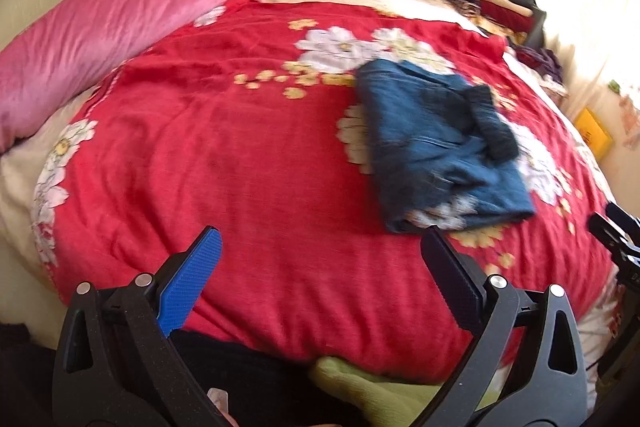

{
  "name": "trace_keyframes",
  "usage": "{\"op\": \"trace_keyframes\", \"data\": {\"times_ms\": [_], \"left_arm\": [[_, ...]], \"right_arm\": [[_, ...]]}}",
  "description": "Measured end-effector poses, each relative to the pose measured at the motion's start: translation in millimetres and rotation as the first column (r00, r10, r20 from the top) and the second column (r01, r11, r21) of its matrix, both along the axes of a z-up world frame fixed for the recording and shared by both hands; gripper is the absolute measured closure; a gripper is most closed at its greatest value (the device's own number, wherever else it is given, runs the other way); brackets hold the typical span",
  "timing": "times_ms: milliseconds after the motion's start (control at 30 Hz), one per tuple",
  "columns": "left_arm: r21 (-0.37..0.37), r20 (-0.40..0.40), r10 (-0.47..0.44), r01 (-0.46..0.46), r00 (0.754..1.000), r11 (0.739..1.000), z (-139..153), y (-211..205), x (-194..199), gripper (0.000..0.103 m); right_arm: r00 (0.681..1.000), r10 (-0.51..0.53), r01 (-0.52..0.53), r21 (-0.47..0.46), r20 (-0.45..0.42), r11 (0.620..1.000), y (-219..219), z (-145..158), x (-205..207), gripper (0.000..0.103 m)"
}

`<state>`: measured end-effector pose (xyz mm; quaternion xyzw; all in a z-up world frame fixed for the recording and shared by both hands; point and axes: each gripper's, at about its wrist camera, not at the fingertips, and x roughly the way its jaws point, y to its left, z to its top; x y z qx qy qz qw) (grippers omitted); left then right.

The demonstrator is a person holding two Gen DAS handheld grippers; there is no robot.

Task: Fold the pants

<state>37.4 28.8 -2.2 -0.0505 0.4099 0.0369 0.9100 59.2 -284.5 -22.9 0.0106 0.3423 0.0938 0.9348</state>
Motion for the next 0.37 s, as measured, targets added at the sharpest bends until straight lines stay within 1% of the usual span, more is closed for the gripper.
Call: {"op": "trace_keyframes", "data": {"times_ms": [133, 167, 233, 300, 367], "left_arm": [[0.036, -0.017, 0.092, -0.091, 0.996, 0.995, 3.2, 40.1, 21.3, 0.01], [0.046, -0.028, 0.13, -0.129, 0.991, 0.991, 3.7, 56.5, 33.0, 0.01], [0.061, -0.057, 0.175, -0.171, 0.983, 0.983, 1.6, 88.9, 58.7, 0.01], [0.084, -0.12, 0.222, -0.213, 0.968, 0.973, -6.5, 128.4, 93.7, 0.01], [0.135, -0.152, 0.276, -0.256, 0.949, 0.957, -14.2, 162.1, 125.6, 0.01]], "right_arm": [[0.995, -0.101, 0.101, 0.005, 0.006, 0.995, -45.6, -0.6, 28.9, 0.005], [0.992, -0.125, 0.125, 0.014, -0.001, 0.992, -61.7, -0.6, 42.6, 0.005], [0.982, -0.19, 0.191, 0.011, -0.015, 0.982, -93.6, -2.8, 71.6, 0.005], [0.966, -0.254, 0.253, -0.024, -0.041, 0.967, -125.6, -8.0, 106.1, 0.005], [0.945, -0.322, 0.318, -0.058, -0.066, 0.946, -157.4, -16.8, 140.3, 0.005]]}}
